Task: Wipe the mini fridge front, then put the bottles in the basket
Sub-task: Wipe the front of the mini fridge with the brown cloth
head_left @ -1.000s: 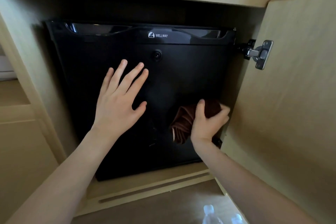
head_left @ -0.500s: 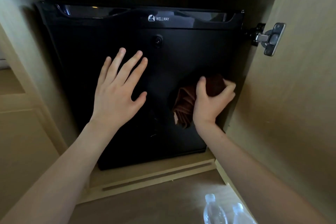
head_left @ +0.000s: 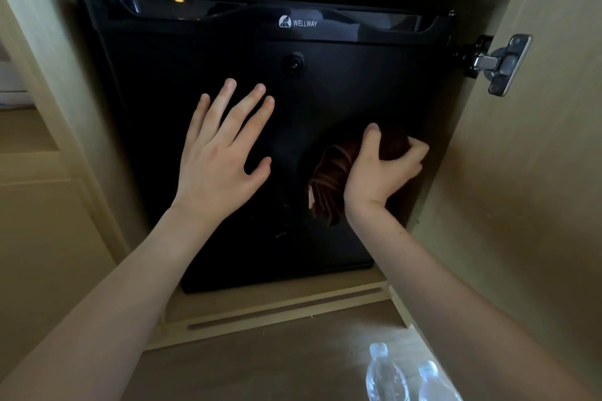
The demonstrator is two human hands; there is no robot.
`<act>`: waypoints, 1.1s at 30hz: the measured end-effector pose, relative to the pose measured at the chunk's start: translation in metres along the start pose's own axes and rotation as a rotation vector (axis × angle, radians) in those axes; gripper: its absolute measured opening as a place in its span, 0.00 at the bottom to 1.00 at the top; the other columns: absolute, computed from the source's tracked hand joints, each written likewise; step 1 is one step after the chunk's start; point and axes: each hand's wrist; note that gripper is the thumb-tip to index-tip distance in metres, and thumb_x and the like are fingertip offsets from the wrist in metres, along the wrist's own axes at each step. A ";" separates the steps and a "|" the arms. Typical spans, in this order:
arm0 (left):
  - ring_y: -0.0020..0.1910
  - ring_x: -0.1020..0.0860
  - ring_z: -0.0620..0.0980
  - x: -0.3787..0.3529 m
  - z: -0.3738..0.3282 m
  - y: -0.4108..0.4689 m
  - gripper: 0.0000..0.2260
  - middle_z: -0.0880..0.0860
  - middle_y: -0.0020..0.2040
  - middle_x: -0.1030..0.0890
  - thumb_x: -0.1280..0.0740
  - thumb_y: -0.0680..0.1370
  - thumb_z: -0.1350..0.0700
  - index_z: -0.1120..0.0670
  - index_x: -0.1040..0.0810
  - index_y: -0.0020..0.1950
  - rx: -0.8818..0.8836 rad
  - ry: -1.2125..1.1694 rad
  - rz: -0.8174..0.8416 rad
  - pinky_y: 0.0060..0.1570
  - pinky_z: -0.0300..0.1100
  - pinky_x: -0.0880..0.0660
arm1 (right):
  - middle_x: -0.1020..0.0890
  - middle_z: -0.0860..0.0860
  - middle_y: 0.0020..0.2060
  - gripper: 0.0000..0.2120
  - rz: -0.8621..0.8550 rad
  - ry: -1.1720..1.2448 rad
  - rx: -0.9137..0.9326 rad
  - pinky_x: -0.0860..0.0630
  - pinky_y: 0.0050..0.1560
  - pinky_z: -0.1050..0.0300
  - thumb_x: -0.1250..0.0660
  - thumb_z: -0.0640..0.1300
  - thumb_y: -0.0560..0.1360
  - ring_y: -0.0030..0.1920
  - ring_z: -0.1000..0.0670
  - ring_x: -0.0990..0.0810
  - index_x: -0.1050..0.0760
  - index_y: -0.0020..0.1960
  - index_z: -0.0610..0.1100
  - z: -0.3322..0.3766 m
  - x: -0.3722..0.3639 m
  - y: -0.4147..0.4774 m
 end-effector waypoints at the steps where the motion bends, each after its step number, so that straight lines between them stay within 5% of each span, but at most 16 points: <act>1: 0.79 0.44 0.57 -0.001 0.000 0.000 0.34 0.52 0.78 0.37 0.28 0.73 0.52 0.54 0.35 0.77 0.001 -0.001 -0.002 0.78 0.53 0.52 | 0.29 0.47 0.53 0.18 -0.018 0.015 0.014 0.29 0.41 0.77 0.27 0.46 0.74 0.47 0.61 0.25 0.30 0.57 0.41 0.001 -0.004 0.000; 6: 0.79 0.44 0.57 0.000 0.002 0.000 0.34 0.51 0.78 0.36 0.27 0.73 0.52 0.54 0.35 0.77 -0.005 -0.003 -0.008 0.78 0.52 0.53 | 0.30 0.42 0.55 0.18 0.040 -0.086 -0.015 0.30 0.44 0.77 0.29 0.46 0.76 0.47 0.69 0.28 0.32 0.59 0.39 -0.043 0.024 -0.025; 10: 0.79 0.44 0.57 0.001 0.002 0.000 0.34 0.51 0.78 0.37 0.28 0.74 0.51 0.54 0.35 0.77 -0.009 0.009 0.006 0.78 0.53 0.51 | 0.32 0.46 0.54 0.18 0.068 -0.094 -0.044 0.30 0.45 0.75 0.28 0.46 0.75 0.50 0.59 0.27 0.33 0.57 0.43 -0.033 0.020 -0.031; 13: 0.79 0.44 0.57 0.002 0.004 0.000 0.33 0.51 0.78 0.37 0.28 0.74 0.51 0.54 0.35 0.77 -0.035 0.015 0.022 0.78 0.54 0.50 | 0.31 0.44 0.54 0.19 0.168 -0.083 0.208 0.32 0.47 0.77 0.26 0.44 0.72 0.48 0.61 0.28 0.31 0.56 0.39 0.012 -0.008 -0.017; 16: 0.79 0.43 0.55 0.006 0.012 -0.005 0.31 0.51 0.78 0.36 0.30 0.76 0.51 0.54 0.35 0.77 -0.043 0.057 0.014 0.78 0.54 0.48 | 0.30 0.44 0.52 0.18 0.255 -0.197 0.503 0.28 0.50 0.69 0.26 0.47 0.71 0.48 0.53 0.27 0.28 0.55 0.39 0.034 -0.026 -0.008; 22: 0.78 0.42 0.55 0.010 0.025 -0.024 0.31 0.52 0.78 0.36 0.30 0.77 0.51 0.55 0.36 0.78 -0.010 0.084 0.036 0.77 0.54 0.46 | 0.27 0.38 0.47 0.19 0.680 -0.474 0.993 0.26 0.50 0.51 0.25 0.44 0.70 0.49 0.43 0.27 0.28 0.55 0.38 -0.042 0.011 -0.024; 25: 0.78 0.41 0.55 0.013 0.029 -0.032 0.30 0.52 0.78 0.36 0.30 0.77 0.52 0.55 0.36 0.78 -0.011 0.094 0.050 0.77 0.54 0.45 | 0.27 0.39 0.48 0.18 0.706 -0.456 0.947 0.25 0.51 0.52 0.26 0.44 0.71 0.50 0.44 0.27 0.26 0.54 0.36 -0.036 0.009 -0.017; 29: 0.78 0.41 0.55 0.014 0.034 -0.034 0.30 0.52 0.77 0.35 0.30 0.77 0.52 0.56 0.35 0.77 -0.039 0.095 0.058 0.77 0.54 0.45 | 0.31 0.44 0.50 0.18 0.423 -0.247 0.667 0.30 0.55 0.68 0.25 0.44 0.71 0.50 0.51 0.28 0.26 0.53 0.35 0.010 -0.021 -0.017; 33: 0.78 0.41 0.55 0.010 0.032 -0.035 0.30 0.52 0.77 0.35 0.30 0.77 0.52 0.56 0.35 0.77 -0.026 0.071 0.043 0.77 0.55 0.45 | 0.30 0.45 0.50 0.18 0.333 -0.190 0.600 0.34 0.57 0.72 0.23 0.41 0.69 0.50 0.55 0.30 0.25 0.53 0.33 -0.001 -0.024 -0.040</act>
Point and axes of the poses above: each hand's wrist, its own y-axis towards the middle knuckle, its own x-axis out of the back of the hand, z = x × y
